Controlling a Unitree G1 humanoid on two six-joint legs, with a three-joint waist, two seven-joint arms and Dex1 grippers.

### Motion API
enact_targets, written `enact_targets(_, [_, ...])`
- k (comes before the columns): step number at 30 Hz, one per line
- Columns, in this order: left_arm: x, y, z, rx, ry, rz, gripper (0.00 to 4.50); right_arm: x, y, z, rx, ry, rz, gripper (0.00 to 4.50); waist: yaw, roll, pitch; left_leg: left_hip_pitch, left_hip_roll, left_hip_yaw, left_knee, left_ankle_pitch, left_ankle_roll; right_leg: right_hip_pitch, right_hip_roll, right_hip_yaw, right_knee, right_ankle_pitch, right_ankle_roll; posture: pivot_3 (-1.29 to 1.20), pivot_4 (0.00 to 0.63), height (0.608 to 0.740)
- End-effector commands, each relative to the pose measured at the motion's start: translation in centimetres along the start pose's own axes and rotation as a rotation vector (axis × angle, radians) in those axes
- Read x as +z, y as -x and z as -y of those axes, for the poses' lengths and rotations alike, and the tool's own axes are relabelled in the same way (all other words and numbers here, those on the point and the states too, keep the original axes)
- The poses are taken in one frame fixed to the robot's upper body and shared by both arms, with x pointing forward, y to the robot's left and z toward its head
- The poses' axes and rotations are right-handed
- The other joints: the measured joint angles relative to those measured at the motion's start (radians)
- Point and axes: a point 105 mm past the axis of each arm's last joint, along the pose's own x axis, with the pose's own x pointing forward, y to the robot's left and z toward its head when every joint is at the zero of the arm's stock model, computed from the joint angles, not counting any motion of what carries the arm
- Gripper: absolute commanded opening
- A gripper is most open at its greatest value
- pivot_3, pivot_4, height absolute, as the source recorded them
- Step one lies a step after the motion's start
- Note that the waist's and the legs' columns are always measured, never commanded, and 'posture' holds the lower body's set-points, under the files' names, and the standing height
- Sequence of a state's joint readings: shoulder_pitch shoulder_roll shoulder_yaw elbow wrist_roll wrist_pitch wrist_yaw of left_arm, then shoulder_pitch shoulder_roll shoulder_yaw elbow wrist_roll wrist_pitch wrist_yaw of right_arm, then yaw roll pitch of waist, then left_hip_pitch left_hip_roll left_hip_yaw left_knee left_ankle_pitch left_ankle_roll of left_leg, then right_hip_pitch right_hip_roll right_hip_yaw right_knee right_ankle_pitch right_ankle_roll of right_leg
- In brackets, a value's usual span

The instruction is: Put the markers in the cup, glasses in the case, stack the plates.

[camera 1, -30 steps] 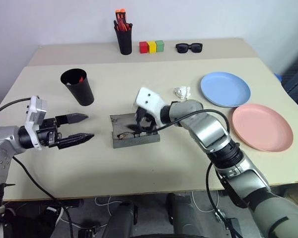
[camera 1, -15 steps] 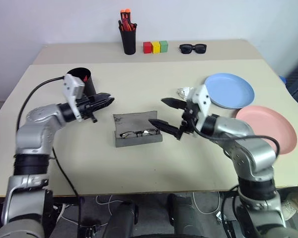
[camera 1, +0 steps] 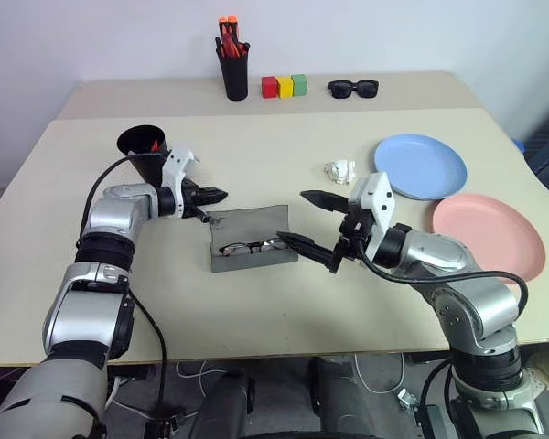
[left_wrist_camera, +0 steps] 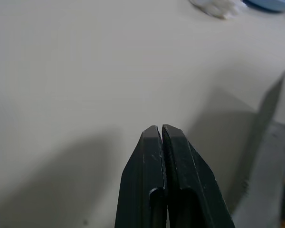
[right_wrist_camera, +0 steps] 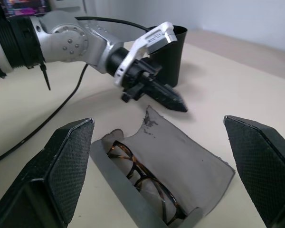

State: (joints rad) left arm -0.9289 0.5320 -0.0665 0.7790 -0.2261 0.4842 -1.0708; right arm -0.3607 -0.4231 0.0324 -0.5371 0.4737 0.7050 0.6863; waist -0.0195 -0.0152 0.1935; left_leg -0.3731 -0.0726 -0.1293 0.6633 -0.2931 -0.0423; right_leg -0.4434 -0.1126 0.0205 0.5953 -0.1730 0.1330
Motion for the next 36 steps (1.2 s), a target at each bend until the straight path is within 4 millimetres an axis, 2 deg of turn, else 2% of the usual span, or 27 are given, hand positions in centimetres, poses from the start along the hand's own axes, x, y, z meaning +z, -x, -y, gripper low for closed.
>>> enact_targets(1, [-0.2, 0.7, 0.7, -0.073, -0.026, -0.080, 0.06, 1.3, 0.1, -0.3, -0.004, 0.063, 0.038, 4.50, 0.000, 0.000, 0.000, 0.000, 0.000, 0.000, 0.000, 0.000, 0.000, 0.000, 0.000, 0.000, 0.000, 0.000, 0.000, 0.00, 0.150, 0.740])
enact_targets(5, [-0.3, 1.3, 2.3, -0.181, -0.019, -0.082, 0.06, 1.1, 0.1, 0.0, -0.016, 0.056, 0.038, 4.50, 0.001, 0.000, 0.000, 0.000, 0.000, 0.000, 0.000, 0.000, 0.000, 0.000, 0.000, 0.000, 0.000, 0.000, 0.000, 0.00, 0.150, 0.740])
enact_targets(9, [-1.3, 2.2, 4.6, -0.309, -0.022, -0.101, 0.06, 0.8, 0.0, -0.1, -0.011, 0.047, 0.027, 4.50, -0.001, 0.000, 0.000, 0.000, 0.000, 0.000, 0.000, 0.000, 0.000, 0.000, 0.000, 0.000, 0.000, 0.000, 0.000, 0.00, 0.150, 0.740])
enact_targets(15, [-2.4, 3.0, 7.0, -0.367, -0.013, -0.086, 0.06, 0.9, -0.3, 0.0, -0.004, 0.053, 0.028, 4.50, 0.003, 0.000, 0.000, 0.000, 0.001, -0.001, 0.000, 0.000, 0.000, 0.000, 0.000, 0.000, 0.000, 0.000, 0.000, 0.00, 0.150, 0.740])
enact_targets(19, [-2.6, 3.1, 6.9, -0.321, -0.023, -0.048, 0.06, 0.9, -0.4, 0.0, 0.000, 0.056, 0.029, 4.50, 0.005, 0.000, 0.000, 0.000, 0.000, -0.001, 0.000, 0.000, 0.000, 0.000, 0.000, 0.000, 0.000, 0.000, 0.000, 0.00, 0.150, 0.740])
enact_targets(24, [1.0, 3.6, 5.0, -0.234, -0.056, 0.145, 0.06, 1.0, -0.2, 1.0, -0.038, 0.043, 0.034, 4.50, 0.006, 0.000, 0.000, 0.000, 0.000, -0.001, 0.000, 0.000, 0.000, 0.000, 0.000, 0.000, 0.000, 0.000, 0.000, 0.00, 0.150, 0.740])
enact_targets(27, [3.8, 5.1, 5.5, -0.304, -0.065, 0.295, 0.91, 1.1, 0.9, 5.0, -0.228, -0.010, 0.034, 4.50, 0.006, 0.000, 0.000, 0.000, 0.000, -0.001, 0.000, 0.000, -0.001, 0.000, 0.000, 0.000, 0.000, 0.000, 0.000, 0.00, 0.150, 0.740])
enact_targets(28, [4.3, 5.4, 5.7, -0.321, -0.082, 0.317, 1.37, 0.9, 1.6, 6.9, -0.320, -0.039, 0.027, 4.50, 0.006, 0.000, 0.000, 0.000, 0.000, -0.001, 0.000, 0.000, -0.001, 0.000, 0.000, 0.000, 0.000, 0.000, 0.000, 0.00, 0.150, 0.740])
enact_targets(31, [4.9, 6.4, 6.3, -0.394, -0.075, 0.348, 2.85, 0.3, 4.1, 10.3, -0.500, -0.080, -0.008, 4.50, 0.007, 0.000, 0.000, 0.000, 0.000, -0.001, 0.000, 0.000, -0.001, 0.000, 0.000, 0.000, 0.000, 0.000, -0.001, 0.00, 0.150, 0.740])
enact_targets(34, [5.4, 7.2, 7.1, -0.473, -0.064, 0.363, 4.42, -0.1, 7.4, 13.2, -0.683, -0.023, -0.081, 4.50, 0.006, 0.000, 0.000, 0.000, 0.000, -0.001, 0.000, 0.000, 0.000, 0.000, 0.000, 0.000, 0.000, 0.000, -0.001, 0.00, 0.150, 0.740])
enact_targets(36, [5.8, 7.3, 7.5, -0.488, -0.100, 0.376, 4.47, -1.1, 9.7, 14.9, -0.814, 0.041, -0.201, 4.50, 0.006, 0.000, 0.000, 0.000, 0.000, 0.000, 0.000, 0.000, 0.000, 0.000, 0.000, 0.000, 0.000, 0.000, -0.001, 0.00, 0.150, 0.740])
